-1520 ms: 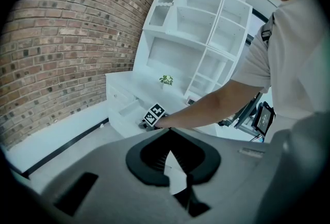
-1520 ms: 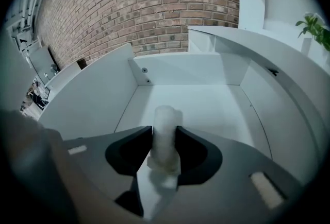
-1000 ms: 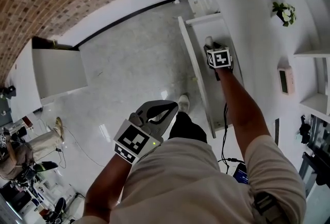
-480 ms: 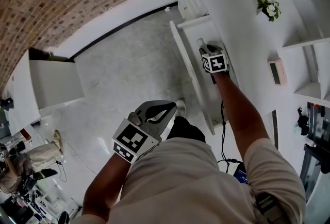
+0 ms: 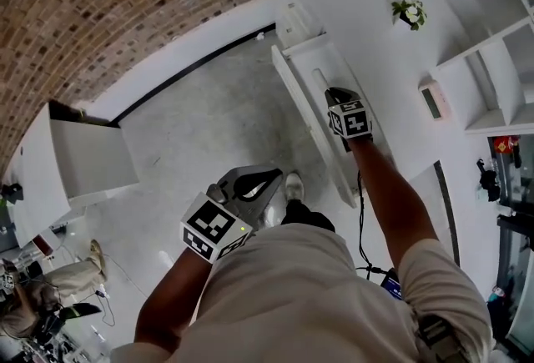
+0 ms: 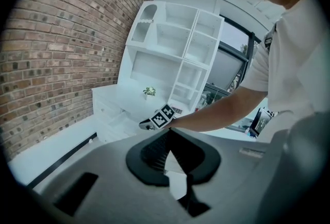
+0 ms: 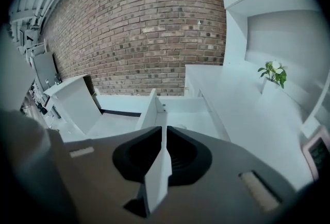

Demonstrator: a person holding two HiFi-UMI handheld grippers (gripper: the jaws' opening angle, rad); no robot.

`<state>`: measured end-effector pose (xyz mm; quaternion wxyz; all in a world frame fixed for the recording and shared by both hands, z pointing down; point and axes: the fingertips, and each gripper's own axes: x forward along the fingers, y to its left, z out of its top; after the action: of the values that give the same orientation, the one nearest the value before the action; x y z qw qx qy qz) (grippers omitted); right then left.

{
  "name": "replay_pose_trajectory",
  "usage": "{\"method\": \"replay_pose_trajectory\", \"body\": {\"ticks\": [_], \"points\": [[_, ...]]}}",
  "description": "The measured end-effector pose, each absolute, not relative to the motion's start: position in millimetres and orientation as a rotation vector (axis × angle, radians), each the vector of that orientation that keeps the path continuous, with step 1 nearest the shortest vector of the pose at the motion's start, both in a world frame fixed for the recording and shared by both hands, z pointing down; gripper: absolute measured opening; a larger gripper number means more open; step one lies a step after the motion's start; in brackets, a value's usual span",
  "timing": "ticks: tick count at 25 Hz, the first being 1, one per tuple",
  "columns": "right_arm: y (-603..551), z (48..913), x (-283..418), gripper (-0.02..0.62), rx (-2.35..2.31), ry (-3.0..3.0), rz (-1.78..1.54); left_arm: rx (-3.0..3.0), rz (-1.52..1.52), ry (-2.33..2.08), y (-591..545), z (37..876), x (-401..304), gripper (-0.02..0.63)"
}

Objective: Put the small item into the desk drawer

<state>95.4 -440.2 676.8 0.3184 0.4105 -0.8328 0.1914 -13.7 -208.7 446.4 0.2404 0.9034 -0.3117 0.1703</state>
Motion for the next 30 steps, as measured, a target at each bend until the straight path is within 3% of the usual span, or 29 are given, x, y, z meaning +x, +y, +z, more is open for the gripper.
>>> {"method": "replay_pose_trajectory", "body": {"ticks": [7, 30], "points": [[-377, 629, 91, 0.011, 1.102, -2.24, 0.484, 2.525, 0.399, -0.812, -177, 427, -37, 0.006], [-131, 511, 38, 0.011, 1.123, -2.423, 0.493, 2.61, 0.343, -0.676, -55, 415, -104, 0.006]]}}
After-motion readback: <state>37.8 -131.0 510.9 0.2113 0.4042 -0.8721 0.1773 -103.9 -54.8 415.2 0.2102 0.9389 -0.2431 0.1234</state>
